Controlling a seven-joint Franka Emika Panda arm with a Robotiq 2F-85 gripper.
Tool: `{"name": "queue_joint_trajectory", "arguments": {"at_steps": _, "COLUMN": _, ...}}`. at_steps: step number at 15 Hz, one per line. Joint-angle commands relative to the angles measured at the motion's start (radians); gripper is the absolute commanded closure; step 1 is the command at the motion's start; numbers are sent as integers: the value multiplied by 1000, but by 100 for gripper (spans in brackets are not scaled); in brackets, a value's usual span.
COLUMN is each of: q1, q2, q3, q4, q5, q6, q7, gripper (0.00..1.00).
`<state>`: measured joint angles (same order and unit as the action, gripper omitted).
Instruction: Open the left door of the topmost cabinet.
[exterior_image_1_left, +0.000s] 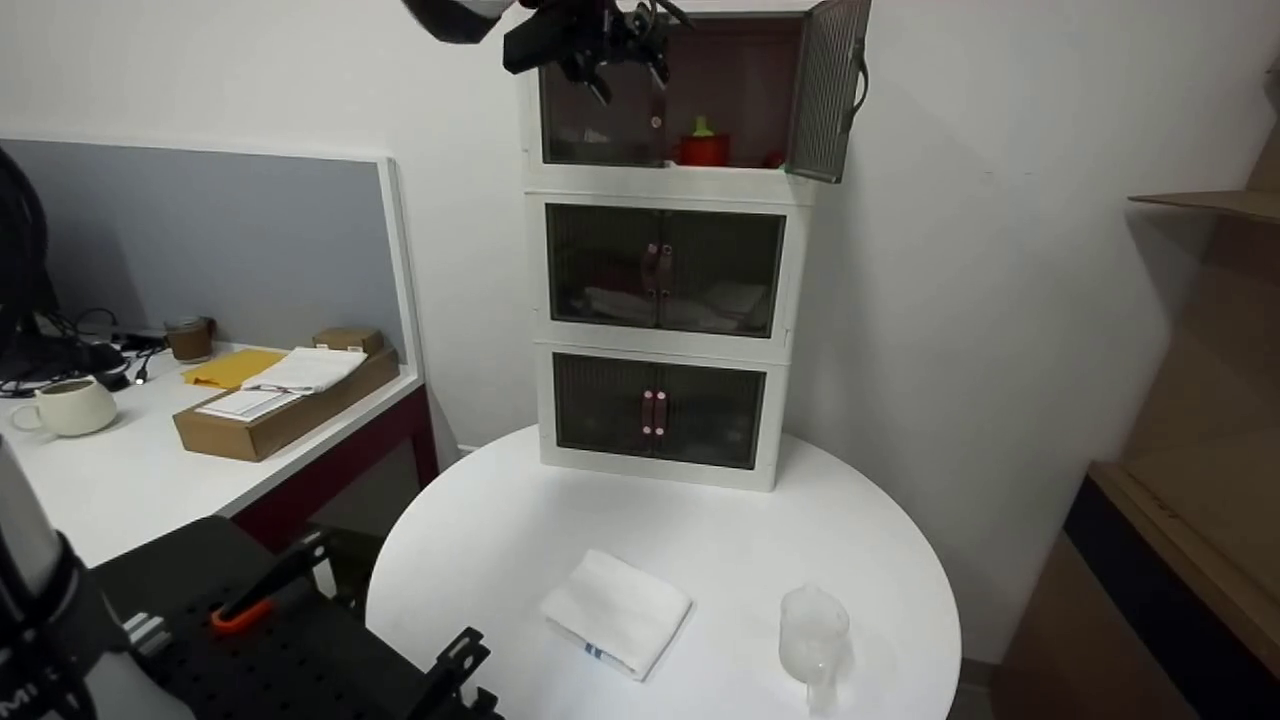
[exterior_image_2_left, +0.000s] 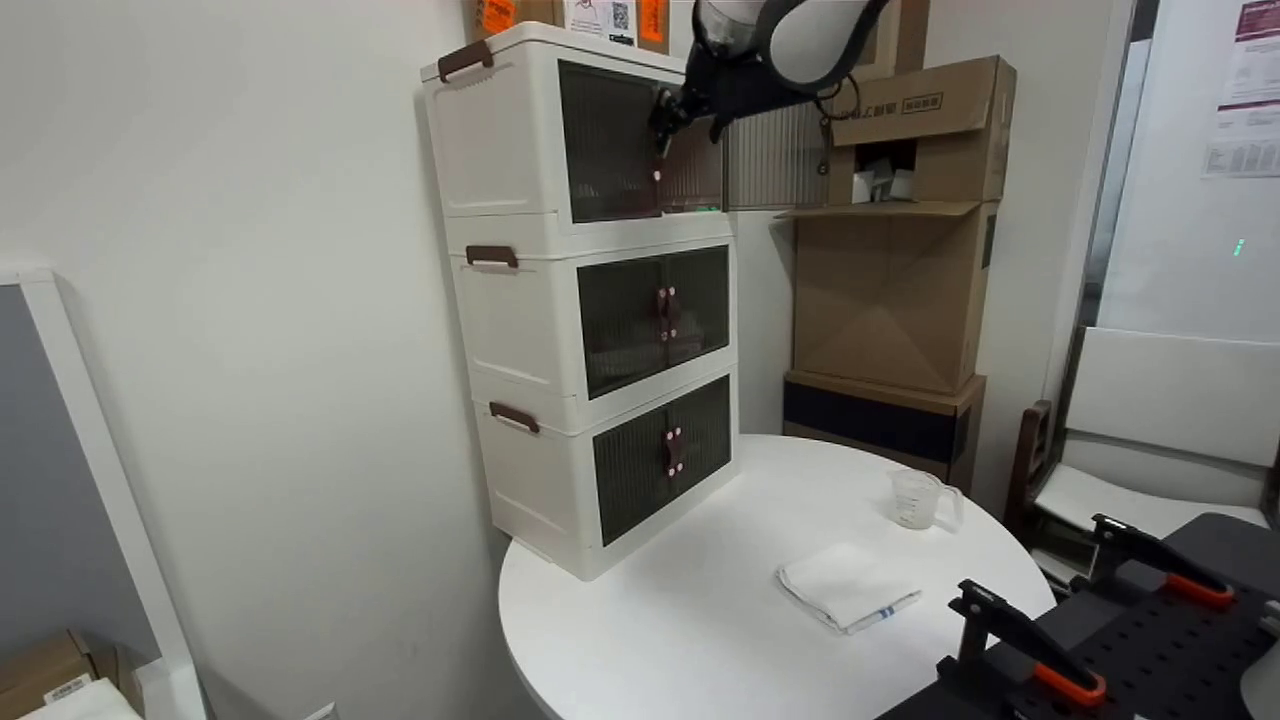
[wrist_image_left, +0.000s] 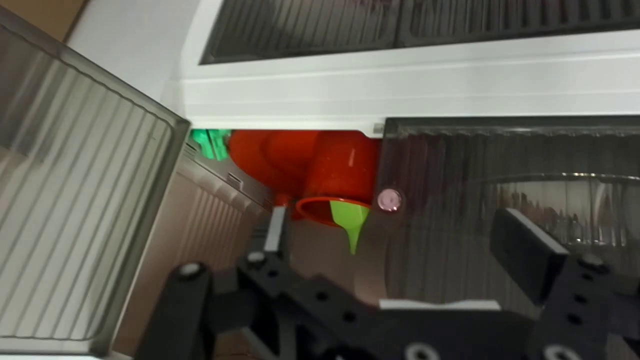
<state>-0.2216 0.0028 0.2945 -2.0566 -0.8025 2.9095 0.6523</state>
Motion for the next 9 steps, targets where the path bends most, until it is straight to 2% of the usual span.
{"name": "queue_joint_trajectory", "arguments": {"at_steps": 1, "q1": 5, "q2": 108, "q3": -8, "q4": 123, "q5": -195, "q6": 82, "q7": 110, "gripper": 0}}
{"name": "queue_joint_trajectory", "arguments": {"at_steps": 4, "q1": 10, "q2": 150, "q3": -31, "q4": 169, "q5": -337, "q6": 85, "q7": 181, "gripper": 0}}
{"name": "queue_joint_trajectory", "arguments": {"at_steps": 9, "q1": 8, "q2": 186, "q3": -55, "q4": 196, "q5": -475, "q6": 84, "q7": 251, "gripper": 0}}
